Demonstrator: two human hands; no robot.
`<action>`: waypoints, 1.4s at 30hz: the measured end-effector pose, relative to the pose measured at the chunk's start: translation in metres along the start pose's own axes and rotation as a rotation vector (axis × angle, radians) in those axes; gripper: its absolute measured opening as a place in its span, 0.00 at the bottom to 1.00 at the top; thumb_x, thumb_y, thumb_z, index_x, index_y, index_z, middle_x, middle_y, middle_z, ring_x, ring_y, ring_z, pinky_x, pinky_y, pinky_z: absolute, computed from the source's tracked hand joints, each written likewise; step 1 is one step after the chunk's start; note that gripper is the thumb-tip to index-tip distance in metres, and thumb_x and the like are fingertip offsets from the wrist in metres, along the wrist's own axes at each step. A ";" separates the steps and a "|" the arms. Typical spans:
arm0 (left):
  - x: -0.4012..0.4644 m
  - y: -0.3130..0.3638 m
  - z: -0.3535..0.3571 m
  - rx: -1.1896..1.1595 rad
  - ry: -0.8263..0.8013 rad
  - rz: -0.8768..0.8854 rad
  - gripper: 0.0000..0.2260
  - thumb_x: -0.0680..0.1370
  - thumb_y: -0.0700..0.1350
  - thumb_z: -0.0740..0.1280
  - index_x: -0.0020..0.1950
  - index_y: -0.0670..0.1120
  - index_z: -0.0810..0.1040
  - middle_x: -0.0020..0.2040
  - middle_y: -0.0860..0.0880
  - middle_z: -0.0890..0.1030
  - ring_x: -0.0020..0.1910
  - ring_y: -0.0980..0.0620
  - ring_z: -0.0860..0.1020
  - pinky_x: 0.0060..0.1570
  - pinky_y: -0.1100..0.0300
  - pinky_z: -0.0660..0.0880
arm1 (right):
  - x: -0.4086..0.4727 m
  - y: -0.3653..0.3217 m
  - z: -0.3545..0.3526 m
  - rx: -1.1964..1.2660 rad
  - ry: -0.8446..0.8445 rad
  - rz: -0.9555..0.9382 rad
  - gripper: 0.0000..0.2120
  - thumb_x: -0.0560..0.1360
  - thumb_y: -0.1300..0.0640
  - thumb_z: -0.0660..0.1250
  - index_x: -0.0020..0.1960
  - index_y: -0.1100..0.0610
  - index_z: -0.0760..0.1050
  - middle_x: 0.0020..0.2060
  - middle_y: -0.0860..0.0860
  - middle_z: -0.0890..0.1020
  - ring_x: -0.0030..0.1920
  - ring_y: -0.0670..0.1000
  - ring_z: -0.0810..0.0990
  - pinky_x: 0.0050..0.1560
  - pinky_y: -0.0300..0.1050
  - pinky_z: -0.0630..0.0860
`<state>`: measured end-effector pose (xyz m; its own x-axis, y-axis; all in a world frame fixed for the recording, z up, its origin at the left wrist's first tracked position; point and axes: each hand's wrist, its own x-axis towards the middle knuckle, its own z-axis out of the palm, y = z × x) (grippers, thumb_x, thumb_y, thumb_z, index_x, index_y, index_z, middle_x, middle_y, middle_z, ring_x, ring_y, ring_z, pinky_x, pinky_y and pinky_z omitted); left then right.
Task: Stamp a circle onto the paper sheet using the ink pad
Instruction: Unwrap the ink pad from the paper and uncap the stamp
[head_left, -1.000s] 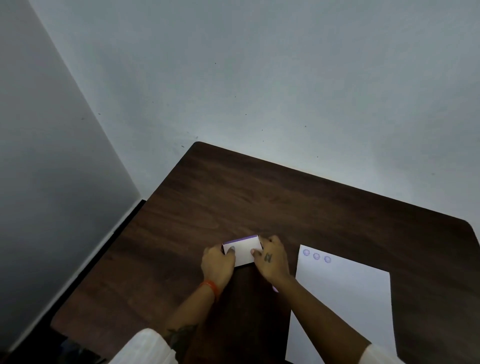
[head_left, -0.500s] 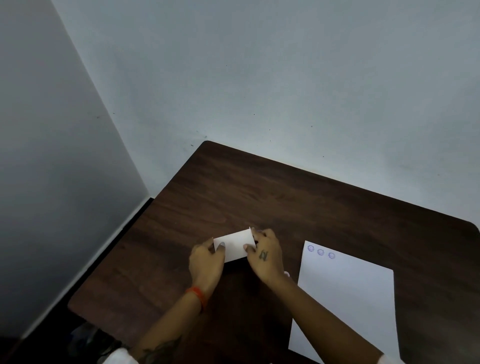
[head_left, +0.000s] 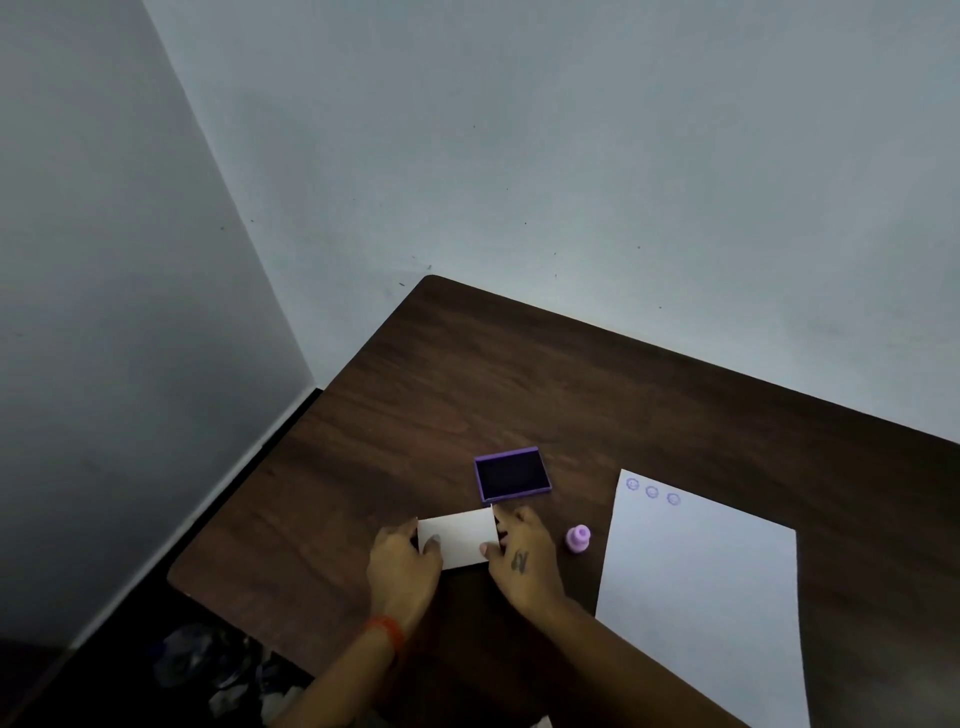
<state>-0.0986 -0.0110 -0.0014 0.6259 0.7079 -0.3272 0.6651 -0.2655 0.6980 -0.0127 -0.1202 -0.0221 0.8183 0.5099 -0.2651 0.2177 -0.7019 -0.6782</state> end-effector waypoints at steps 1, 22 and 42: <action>0.000 -0.001 0.000 0.014 -0.004 0.004 0.14 0.77 0.43 0.65 0.62 0.42 0.76 0.59 0.41 0.78 0.57 0.44 0.77 0.60 0.49 0.75 | 0.000 0.000 0.000 -0.002 -0.008 0.001 0.24 0.73 0.60 0.68 0.68 0.55 0.67 0.64 0.53 0.73 0.61 0.51 0.76 0.63 0.42 0.73; 0.001 0.035 0.032 0.045 -0.093 0.430 0.30 0.73 0.44 0.70 0.72 0.52 0.61 0.73 0.50 0.62 0.70 0.52 0.63 0.66 0.62 0.59 | -0.003 0.008 -0.060 0.099 0.276 -0.061 0.24 0.71 0.55 0.71 0.65 0.52 0.71 0.63 0.52 0.74 0.61 0.50 0.75 0.58 0.38 0.68; 0.008 0.050 0.104 0.111 -0.374 0.549 0.10 0.77 0.40 0.63 0.56 0.45 0.78 0.58 0.46 0.78 0.54 0.52 0.75 0.55 0.68 0.67 | -0.013 0.064 -0.056 0.220 0.232 0.203 0.11 0.73 0.58 0.69 0.50 0.64 0.80 0.50 0.62 0.83 0.46 0.53 0.79 0.53 0.37 0.71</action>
<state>-0.0181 -0.0864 -0.0354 0.9707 0.1825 -0.1562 0.2359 -0.6017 0.7631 0.0202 -0.1995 -0.0231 0.9373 0.2275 -0.2639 -0.0600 -0.6407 -0.7654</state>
